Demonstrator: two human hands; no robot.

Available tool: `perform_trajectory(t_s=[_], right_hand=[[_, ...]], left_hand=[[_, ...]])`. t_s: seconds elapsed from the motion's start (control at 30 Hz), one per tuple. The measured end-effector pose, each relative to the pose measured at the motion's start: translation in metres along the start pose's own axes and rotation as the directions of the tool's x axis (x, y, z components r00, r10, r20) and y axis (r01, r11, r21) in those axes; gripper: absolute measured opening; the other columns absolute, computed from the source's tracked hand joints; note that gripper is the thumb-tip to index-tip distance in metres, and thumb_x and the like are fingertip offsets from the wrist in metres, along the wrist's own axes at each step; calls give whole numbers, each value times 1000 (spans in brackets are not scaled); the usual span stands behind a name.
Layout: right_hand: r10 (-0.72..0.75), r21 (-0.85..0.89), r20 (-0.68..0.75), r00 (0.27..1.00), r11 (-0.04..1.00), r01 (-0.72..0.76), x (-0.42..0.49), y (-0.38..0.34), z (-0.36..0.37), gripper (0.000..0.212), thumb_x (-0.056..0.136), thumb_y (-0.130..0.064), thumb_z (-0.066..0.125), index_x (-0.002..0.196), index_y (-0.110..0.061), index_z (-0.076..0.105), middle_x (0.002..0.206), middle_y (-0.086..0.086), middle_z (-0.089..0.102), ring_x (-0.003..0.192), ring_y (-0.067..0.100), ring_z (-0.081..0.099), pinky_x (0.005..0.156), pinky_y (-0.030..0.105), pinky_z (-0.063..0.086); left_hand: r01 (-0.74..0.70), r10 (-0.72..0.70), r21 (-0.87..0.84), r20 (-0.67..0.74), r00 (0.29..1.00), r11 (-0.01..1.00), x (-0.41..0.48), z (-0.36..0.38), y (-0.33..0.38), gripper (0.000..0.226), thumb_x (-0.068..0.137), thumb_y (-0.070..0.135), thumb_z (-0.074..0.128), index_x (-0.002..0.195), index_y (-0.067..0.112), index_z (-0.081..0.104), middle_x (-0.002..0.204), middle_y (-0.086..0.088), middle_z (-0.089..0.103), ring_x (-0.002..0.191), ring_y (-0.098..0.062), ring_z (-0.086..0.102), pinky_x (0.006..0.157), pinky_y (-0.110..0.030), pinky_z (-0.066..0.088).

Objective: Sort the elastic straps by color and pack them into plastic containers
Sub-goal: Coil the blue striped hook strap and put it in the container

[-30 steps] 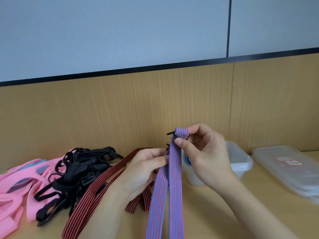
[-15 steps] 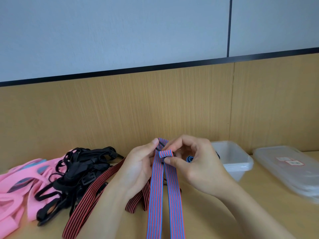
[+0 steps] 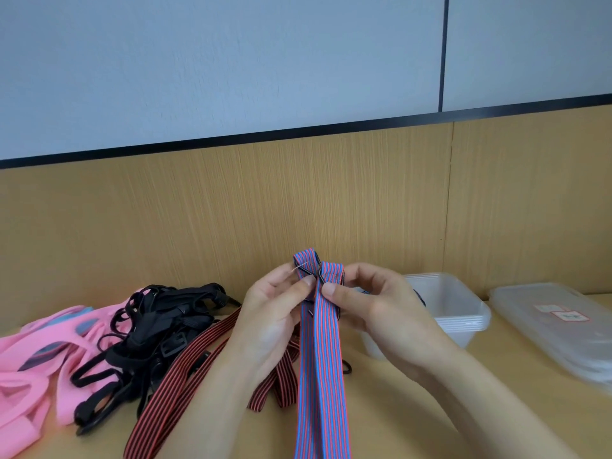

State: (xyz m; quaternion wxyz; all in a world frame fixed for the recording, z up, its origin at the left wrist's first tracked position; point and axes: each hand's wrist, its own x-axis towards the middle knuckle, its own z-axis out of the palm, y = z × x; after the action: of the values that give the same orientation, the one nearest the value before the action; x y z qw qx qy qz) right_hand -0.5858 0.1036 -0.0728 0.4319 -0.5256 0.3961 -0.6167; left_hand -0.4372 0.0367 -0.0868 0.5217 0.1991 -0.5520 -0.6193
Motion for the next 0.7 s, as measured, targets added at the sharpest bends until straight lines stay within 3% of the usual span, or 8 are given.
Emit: perform_trajectory(t_s=[0.13,0.27,0.4,0.57,0.63,0.7], right_hand=[[-3,-42,-19,1000,999,2,0,2,4,16,90,-1,71,78,-3,60,84,16,55,72,22,64,64,27,57],[-22,-77,-23,1000,997,20,1,-1,4,16,90,2,69,80,-2,58,80,16,52,66,19,58,59,23,51],[33,-19,-8,999,999,-33,2,0,1,19,93,4,64,98,18,52,91,17,54,79,26,54,72,36,48],[15,-109,-32,999,994,-19,2,-1,2,16,92,5,66,92,15,52,87,16,52,81,26,48,77,42,43],[3,-136,-36,999,991,-8,1,-1,2,12,91,4,68,86,4,57,84,15,53,79,25,49,77,43,43],[-4,-142,-56,998,990,-4,2,-1,0,15,89,1,71,82,4,58,82,15,54,77,24,51,75,42,46]], left_hand=[[12,-11,24,-37,999,1000,-1,1,0,32,85,11,66,114,-1,68,102,-18,71,91,-27,66,93,-50,50],[71,-71,-18,-10,997,997,0,1,0,36,85,9,64,117,-7,64,105,-24,68,93,-32,65,94,-49,51],[118,-111,-72,85,990,990,0,-4,2,26,87,4,56,105,-7,72,94,-22,72,78,-28,71,72,-36,60],[175,-159,-101,153,975,979,1,-11,2,31,85,4,49,77,5,79,64,-6,67,52,-14,63,49,-19,50],[192,-173,-100,172,970,976,0,-11,4,27,84,5,52,86,2,79,73,-10,69,59,-17,65,56,-23,53],[192,-174,-73,202,964,979,0,-11,6,35,82,6,56,110,-5,72,97,-20,69,80,-26,68,74,-33,55]])
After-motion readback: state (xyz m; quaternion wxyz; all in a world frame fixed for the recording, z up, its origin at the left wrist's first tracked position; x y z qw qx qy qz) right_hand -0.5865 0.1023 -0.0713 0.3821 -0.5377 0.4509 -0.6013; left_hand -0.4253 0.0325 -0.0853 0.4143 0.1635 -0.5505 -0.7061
